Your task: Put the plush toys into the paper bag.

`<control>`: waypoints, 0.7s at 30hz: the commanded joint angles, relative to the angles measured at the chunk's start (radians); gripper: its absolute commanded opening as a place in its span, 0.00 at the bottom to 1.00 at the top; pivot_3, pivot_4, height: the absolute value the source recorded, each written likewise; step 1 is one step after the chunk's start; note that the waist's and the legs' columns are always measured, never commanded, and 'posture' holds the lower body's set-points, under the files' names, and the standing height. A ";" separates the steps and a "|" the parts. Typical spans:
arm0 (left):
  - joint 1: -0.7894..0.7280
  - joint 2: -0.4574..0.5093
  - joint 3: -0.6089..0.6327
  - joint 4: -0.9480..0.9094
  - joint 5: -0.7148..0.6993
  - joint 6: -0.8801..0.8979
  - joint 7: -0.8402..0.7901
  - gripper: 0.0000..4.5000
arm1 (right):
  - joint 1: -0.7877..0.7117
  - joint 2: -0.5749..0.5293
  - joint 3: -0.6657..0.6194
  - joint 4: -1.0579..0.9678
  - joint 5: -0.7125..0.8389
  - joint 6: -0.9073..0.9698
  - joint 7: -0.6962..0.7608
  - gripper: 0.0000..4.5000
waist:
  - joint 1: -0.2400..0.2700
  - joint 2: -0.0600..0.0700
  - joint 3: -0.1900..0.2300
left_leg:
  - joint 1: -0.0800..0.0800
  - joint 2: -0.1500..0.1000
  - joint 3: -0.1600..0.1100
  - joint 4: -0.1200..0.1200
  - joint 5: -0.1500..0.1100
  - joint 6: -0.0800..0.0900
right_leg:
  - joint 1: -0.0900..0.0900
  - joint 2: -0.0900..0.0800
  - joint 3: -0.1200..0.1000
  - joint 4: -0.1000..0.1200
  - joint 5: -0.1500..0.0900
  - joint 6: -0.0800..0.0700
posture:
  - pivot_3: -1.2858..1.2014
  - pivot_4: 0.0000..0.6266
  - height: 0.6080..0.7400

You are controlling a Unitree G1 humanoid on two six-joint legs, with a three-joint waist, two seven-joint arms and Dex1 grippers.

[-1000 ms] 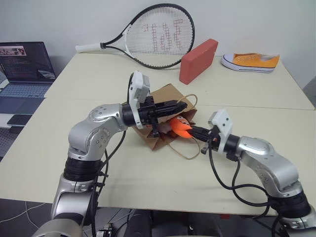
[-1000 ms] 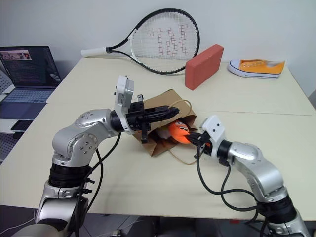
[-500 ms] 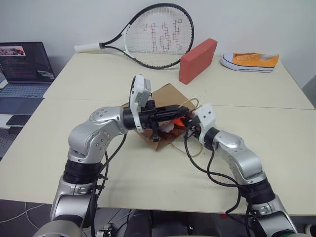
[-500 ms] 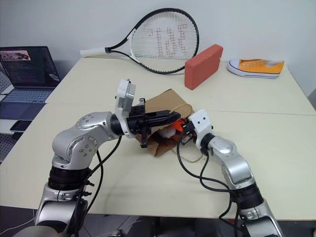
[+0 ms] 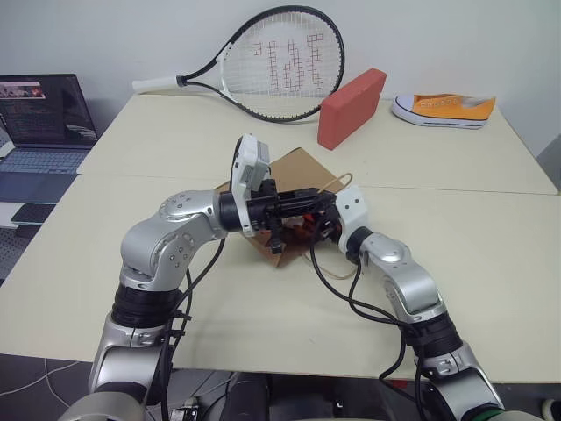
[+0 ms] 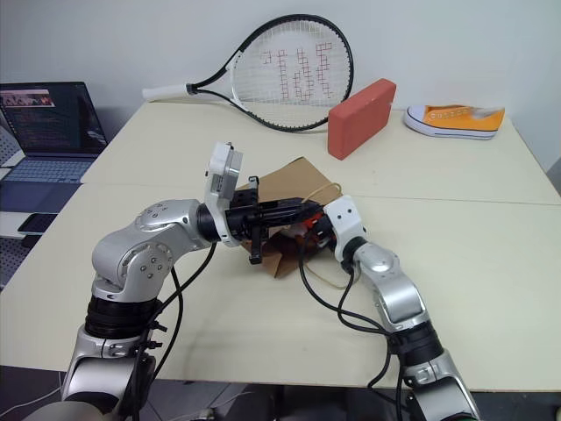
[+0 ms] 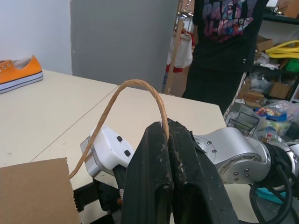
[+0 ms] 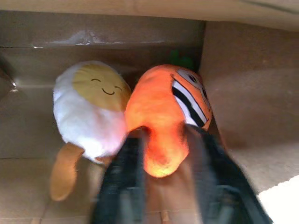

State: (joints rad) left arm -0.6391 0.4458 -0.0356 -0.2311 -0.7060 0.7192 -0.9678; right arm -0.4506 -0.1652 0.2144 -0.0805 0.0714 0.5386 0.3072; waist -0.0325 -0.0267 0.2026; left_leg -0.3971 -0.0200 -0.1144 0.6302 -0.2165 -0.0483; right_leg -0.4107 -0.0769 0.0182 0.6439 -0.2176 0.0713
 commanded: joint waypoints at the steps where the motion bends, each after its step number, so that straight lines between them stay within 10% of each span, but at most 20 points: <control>1: -0.007 -0.003 0.008 -0.013 -0.003 -0.018 0.010 0.00 | 0.007 -0.018 -0.028 -0.098 0.014 0.019 0.017 0.64 | 0.000 0.000 0.000 | 0.000 0.000 0.000 0.000 0.000 0.000 | 0.000 0.000 0.000 0.000 0.000 0.000 | 0.52 0.24 1.00; 5: -0.011 -0.008 0.003 0.002 0.015 -0.036 0.018 0.00 | 0.033 -0.069 -0.030 -0.202 0.038 0.071 0.069 0.95 | 0.000 0.000 0.000 | 0.000 0.000 0.000 0.000 0.000 0.000 | 0.000 0.000 0.000 0.000 0.000 0.000 | 0.52 0.24 1.00; 21: -0.021 -0.009 0.015 0.034 0.036 -0.060 0.019 0.00 | 0.270 -0.443 -0.225 -0.470 0.284 0.238 0.341 0.95 | 0.001 0.000 0.000 | -0.001 0.000 0.000 0.000 0.000 0.000 | 0.000 0.000 0.000 0.000 0.000 0.000 | 0.52 0.24 1.00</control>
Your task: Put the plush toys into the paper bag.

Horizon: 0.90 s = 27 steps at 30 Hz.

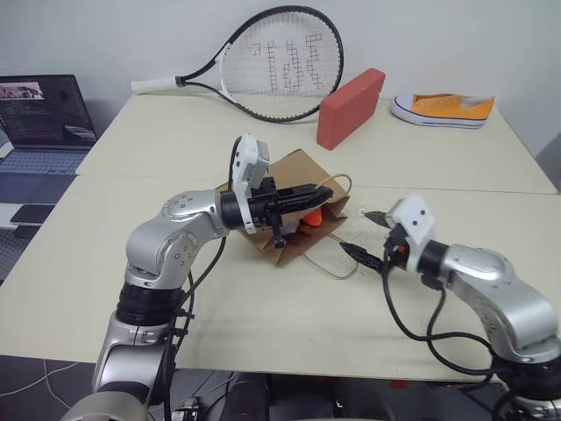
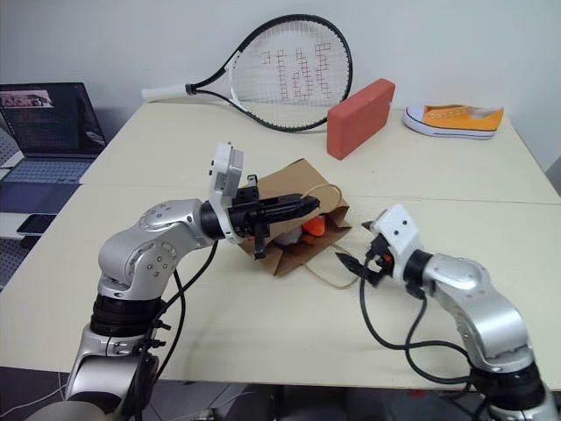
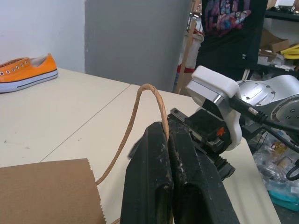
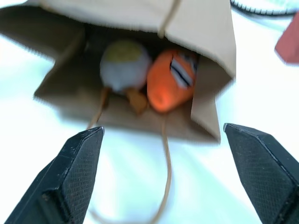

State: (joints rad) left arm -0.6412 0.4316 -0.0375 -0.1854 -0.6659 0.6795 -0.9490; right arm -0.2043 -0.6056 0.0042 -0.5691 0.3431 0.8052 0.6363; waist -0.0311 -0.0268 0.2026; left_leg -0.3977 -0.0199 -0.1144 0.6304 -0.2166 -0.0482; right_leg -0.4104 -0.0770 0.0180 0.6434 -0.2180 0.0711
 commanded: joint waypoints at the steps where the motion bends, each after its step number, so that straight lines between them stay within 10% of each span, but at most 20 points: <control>1: -0.020 0.006 0.018 -0.011 -0.004 -0.020 0.000 0.00 | 0.033 -0.001 -0.005 0.039 0.001 -0.046 0.009 0.95 | 0.000 0.000 0.000 | 0.000 0.000 0.000 0.000 0.000 0.000 | 0.000 0.000 0.000 0.000 0.000 0.000 | 0.52 0.24 1.00; 11: -0.019 0.008 0.016 -0.019 -0.004 -0.020 0.006 0.00 | 0.016 0.058 0.155 0.260 -0.113 -0.196 -0.002 0.92 | -0.001 0.000 0.000 | 0.000 0.000 0.001 0.000 0.000 0.000 | 0.000 0.000 0.000 0.000 0.000 0.000 | 0.52 0.24 1.00; 23: 0.004 0.030 0.036 -0.045 -0.015 -0.017 0.024 0.00 | -0.041 0.110 0.132 0.288 -0.066 -0.167 0.011 0.04 | 0.000 0.000 0.000 | 0.000 0.000 0.000 0.000 0.000 0.000 | 0.000 0.000 0.000 0.000 0.000 0.001 | 0.52 0.24 1.00; 27: -0.015 0.018 0.058 -0.014 -0.003 -0.043 0.053 0.00 | -0.064 0.142 0.086 0.300 -0.037 -0.151 -0.008 0.01 | 0.000 0.000 0.000 | 0.000 0.000 0.000 0.000 0.000 0.000 | 0.000 0.000 0.000 0.000 0.000 0.001 | 0.52 0.24 1.00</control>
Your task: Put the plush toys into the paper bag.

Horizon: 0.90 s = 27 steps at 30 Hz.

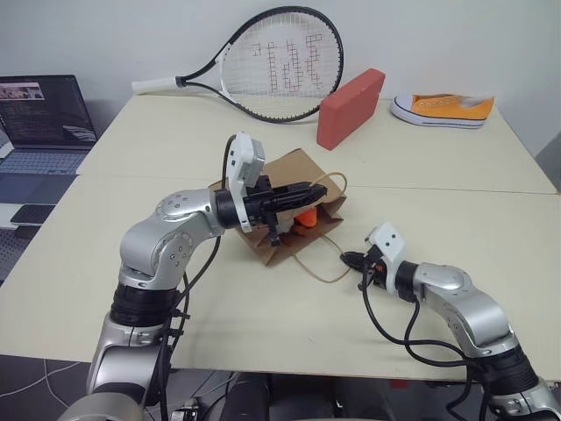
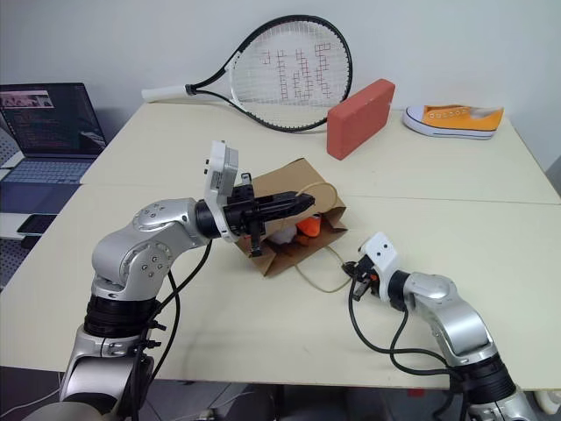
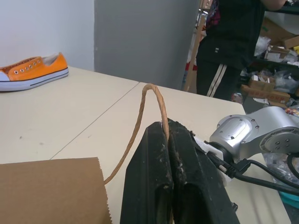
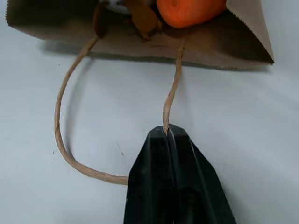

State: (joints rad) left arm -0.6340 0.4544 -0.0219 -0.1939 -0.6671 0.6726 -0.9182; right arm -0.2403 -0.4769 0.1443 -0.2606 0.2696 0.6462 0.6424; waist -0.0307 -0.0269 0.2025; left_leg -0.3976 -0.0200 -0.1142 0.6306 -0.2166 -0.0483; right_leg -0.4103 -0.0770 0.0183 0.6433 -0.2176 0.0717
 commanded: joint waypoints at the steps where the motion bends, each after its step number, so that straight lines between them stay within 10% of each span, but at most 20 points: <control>1: -0.031 -0.007 0.047 0.007 0.003 -0.043 0.029 0.00 | -0.035 0.021 -0.073 -0.014 0.056 0.026 -0.014 0.01 | 0.000 0.000 0.000 | 0.000 0.000 0.000 0.000 0.000 0.000 | 0.000 0.000 0.000 0.000 0.000 0.000 | 0.52 0.24 1.00; 16: -0.240 0.098 0.154 0.134 -0.097 0.104 0.032 0.00 | -0.292 -0.104 -0.566 -0.204 0.724 0.584 -0.113 0.01 | 0.001 0.000 0.000 | -0.001 0.000 -0.001 0.000 0.000 0.000 | 0.000 0.000 -0.001 0.000 0.000 0.000 | 0.52 0.24 1.00; 27: -0.340 0.083 0.075 0.268 -0.016 0.091 -0.009 0.00 | -0.450 -0.273 -0.622 -0.072 0.926 0.714 -0.248 0.01 | 0.001 0.000 0.000 | -0.002 0.000 0.000 0.000 0.000 0.000 | -0.001 0.000 -0.001 -0.001 0.000 0.000 | 0.52 0.24 1.00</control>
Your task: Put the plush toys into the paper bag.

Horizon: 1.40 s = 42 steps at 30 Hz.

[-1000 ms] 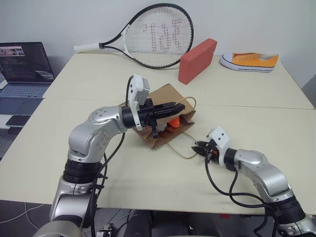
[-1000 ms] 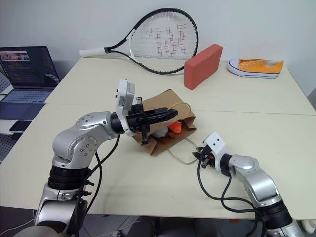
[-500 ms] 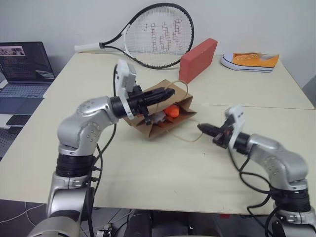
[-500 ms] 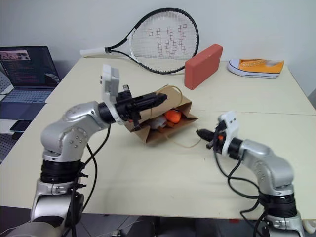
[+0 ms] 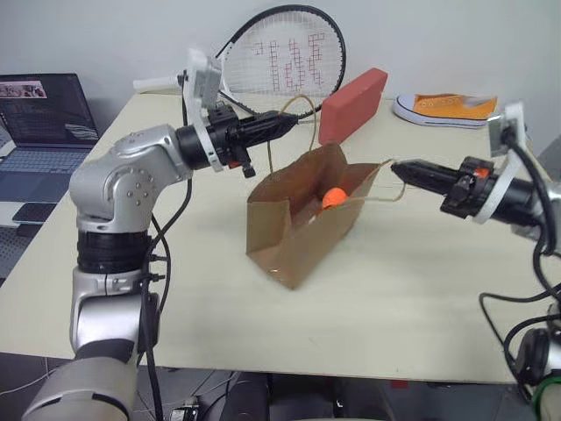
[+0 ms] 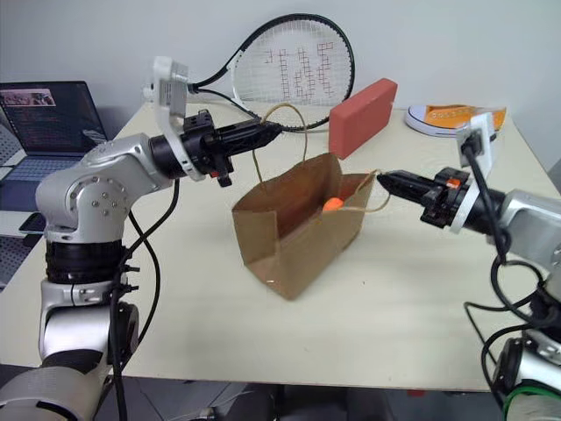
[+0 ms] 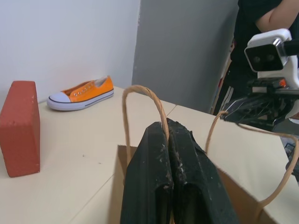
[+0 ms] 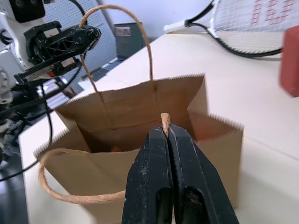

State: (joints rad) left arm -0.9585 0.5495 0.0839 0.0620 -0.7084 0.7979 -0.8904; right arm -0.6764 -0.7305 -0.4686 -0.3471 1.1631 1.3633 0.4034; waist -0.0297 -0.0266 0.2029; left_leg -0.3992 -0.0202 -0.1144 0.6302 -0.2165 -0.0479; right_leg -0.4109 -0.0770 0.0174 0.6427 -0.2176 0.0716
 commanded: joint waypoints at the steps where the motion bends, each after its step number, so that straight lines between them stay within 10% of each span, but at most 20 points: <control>1: -0.014 -0.019 -0.040 0.018 0.034 -0.043 -0.045 0.00 | -0.015 -0.022 -0.005 0.018 0.040 -0.004 -0.011 0.01 | 0.000 0.000 0.000 | 0.000 0.000 0.000 0.000 0.000 0.000 | 0.000 0.000 0.000 0.000 0.000 0.000 | 0.52 0.24 1.00; 21: -0.013 -0.118 -0.109 0.116 0.143 -0.155 -0.129 0.11 | 0.050 0.000 0.013 0.031 0.097 -0.073 -0.182 0.00 | -0.001 0.000 0.000 | -0.001 0.000 0.000 0.000 0.000 0.000 | -0.001 0.000 0.000 0.001 0.000 0.000 | 0.52 0.24 1.00; 34: 0.085 0.020 -0.037 -0.013 0.093 -0.106 -0.196 0.96 | 0.064 -0.100 0.013 0.006 0.100 -0.126 -0.079 0.90 | -0.002 0.000 0.000 | -0.001 0.000 0.000 0.000 0.000 0.000 | -0.002 0.000 0.000 0.000 0.000 0.000 | 0.52 0.24 1.00; 42: 0.247 0.100 0.077 -0.141 -0.011 -0.044 -0.181 0.98 | 0.132 -0.252 0.011 -0.016 -0.009 -0.241 0.135 0.90 | -0.001 0.000 0.001 | -0.001 0.001 0.001 -0.001 0.000 0.000 | -0.002 0.000 0.000 0.000 -0.001 -0.001 | 0.52 0.24 1.00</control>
State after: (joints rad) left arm -0.7143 0.6381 0.1217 -0.0353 -0.6814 0.7406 -1.0776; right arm -0.5394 -0.9585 -0.4280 -0.3359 1.1812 1.1694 0.4937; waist -0.0305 -0.0261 0.2034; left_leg -0.4006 -0.0197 -0.1132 0.6294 -0.2166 -0.0479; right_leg -0.4130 -0.0772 0.0181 0.6418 -0.2181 0.0711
